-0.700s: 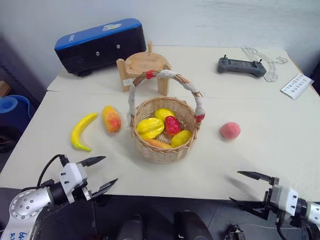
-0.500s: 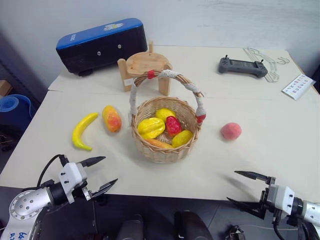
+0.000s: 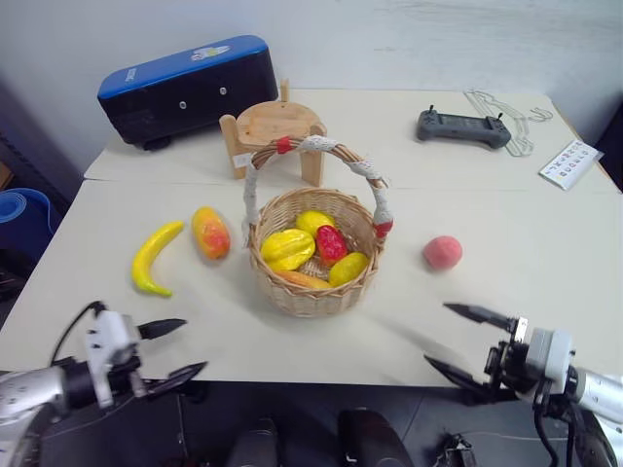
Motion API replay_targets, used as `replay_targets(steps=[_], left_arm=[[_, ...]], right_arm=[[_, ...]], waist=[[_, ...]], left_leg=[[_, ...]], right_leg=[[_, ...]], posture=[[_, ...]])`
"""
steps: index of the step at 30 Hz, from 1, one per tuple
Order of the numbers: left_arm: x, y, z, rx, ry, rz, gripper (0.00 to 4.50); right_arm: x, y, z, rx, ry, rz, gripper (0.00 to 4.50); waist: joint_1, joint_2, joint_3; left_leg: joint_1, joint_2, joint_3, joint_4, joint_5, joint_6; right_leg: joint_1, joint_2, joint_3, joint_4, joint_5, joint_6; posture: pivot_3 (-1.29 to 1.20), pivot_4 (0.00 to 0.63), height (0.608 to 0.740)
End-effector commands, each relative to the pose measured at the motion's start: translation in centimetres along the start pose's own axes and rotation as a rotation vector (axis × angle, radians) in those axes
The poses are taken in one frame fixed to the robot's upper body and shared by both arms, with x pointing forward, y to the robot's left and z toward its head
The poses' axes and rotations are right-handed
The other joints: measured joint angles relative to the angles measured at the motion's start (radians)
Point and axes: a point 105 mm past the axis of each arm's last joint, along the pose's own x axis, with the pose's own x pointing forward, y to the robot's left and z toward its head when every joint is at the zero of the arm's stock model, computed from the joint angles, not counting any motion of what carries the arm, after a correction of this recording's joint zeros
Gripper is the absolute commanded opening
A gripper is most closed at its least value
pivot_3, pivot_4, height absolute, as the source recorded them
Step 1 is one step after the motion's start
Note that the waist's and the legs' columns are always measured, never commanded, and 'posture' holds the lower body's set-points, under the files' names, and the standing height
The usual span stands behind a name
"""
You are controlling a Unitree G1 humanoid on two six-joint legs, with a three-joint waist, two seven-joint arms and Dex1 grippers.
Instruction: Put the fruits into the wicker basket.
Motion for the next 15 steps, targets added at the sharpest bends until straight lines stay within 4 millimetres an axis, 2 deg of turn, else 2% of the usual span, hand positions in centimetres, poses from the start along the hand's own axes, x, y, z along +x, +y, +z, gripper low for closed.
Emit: replay_targets(steps=[1, 4, 6, 8, 11, 15], left_arm=[[-4.6, 3.0, 1.6, -0.168, -0.079, 0.161, 4.5], [-7.3, 4.8, 1.1, -0.307, -0.059, 0.284, 4.5], [-10.0, 7.2, -0.8, -0.429, -0.004, 0.477, 4.5], [-11.7, 8.6, -1.5, -0.501, -0.002, 0.589, 4.5], [-11.3, 9.1, -0.8, -0.589, -0.026, 0.597, 4.5], [-8.2, 9.0, 3.0, -0.622, -0.071, 0.454, 4.5]], right_arm=[[2.1, 0.4, 3.6, -0.085, -0.113, 0.06, 4.46], [3.4, 0.9, 4.8, -0.138, -0.164, 0.1, 4.46], [4.5, 1.0, 5.7, -0.188, -0.215, 0.112, 4.46], [5.4, 0.9, 6.6, -0.227, -0.253, 0.116, 4.46], [6.0, 0.5, 7.3, -0.243, -0.277, 0.106, 4.46], [6.6, 0.3, 8.1, -0.215, -0.298, 0.118, 4.46]], waist=[[0.002, 0.0, 0.0], [0.003, 0.0, 0.0], [0.003, -0.001, 0.0], [0.003, -0.001, 0.0], [0.005, -0.003, 0.0], [0.012, -0.008, -0.002]], left_leg=[[0.0, 0.0, -0.001, 0.0, 0.0, 0.0], [-0.001, 0.0, -0.001, 0.0, 0.0, 0.0], [-0.001, 0.0, -0.001, -0.001, 0.0, 0.0], [-0.001, 0.0, -0.001, -0.001, 0.0, 0.0], [-0.001, 0.0, -0.001, -0.001, 0.0, 0.0], [-0.002, 0.0, -0.005, -0.001, -0.001, -0.002]], right_leg=[[0.0, 0.0, -0.001, 0.0, 0.0, 0.0], [0.0, 0.0, -0.002, 0.0, 0.0, -0.001], [0.0, 0.0, -0.002, -0.001, 0.0, -0.001], [-0.001, 0.0, -0.002, -0.001, 0.0, -0.001], [-0.001, 0.0, -0.002, 0.0, 0.0, -0.001], [0.0, -0.001, -0.003, 0.0, 0.0, -0.001]], posture=[[0.0, 0.15, 0.74], [0.0, 0.15, 0.74], [0.0, 0.15, 0.74], [0.0, 0.15, 0.74], [0.0, 0.15, 0.74], [0.0, 0.15, 0.74]])
